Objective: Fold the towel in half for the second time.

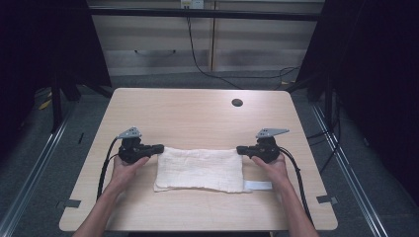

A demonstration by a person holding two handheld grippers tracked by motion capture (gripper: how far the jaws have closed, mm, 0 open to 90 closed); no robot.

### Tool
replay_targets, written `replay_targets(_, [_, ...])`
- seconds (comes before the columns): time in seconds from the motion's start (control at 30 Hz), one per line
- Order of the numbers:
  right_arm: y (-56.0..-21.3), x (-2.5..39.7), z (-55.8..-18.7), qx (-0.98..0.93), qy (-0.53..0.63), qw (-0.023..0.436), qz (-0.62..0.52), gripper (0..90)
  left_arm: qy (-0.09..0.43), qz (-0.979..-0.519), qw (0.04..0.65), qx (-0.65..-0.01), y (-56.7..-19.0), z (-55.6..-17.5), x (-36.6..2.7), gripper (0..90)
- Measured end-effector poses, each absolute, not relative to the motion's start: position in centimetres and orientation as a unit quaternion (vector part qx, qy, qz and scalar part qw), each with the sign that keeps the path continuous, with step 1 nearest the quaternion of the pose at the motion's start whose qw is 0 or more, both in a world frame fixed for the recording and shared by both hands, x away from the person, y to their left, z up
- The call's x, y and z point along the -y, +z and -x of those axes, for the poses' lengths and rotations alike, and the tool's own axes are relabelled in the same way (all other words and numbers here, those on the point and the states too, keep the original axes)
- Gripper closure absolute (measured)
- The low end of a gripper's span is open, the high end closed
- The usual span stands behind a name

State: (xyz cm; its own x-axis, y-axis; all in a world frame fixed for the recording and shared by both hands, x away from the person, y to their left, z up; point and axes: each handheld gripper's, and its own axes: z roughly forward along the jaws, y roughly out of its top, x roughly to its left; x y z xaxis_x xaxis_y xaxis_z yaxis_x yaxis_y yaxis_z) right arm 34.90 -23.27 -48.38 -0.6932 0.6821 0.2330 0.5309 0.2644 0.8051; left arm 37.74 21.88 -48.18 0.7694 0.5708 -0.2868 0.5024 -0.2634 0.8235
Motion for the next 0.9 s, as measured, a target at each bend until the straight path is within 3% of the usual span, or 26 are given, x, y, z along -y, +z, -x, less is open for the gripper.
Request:
replay_targets(0.63, [-45.4, 23.8, -33.4, -0.782, 0.505, 0.081, -0.356, 88.8, 0.046, -0.794, 0.516, -0.318, -46.2, -34.5, -22.2, 87.0])
replay_targets(0.9, [-46.0, 23.5, -33.1, -0.797, 0.478, 0.091, -0.358, 88.8, 0.046, -0.796, 0.505, -0.331, -47.2, -35.3, -21.8, 87.0])
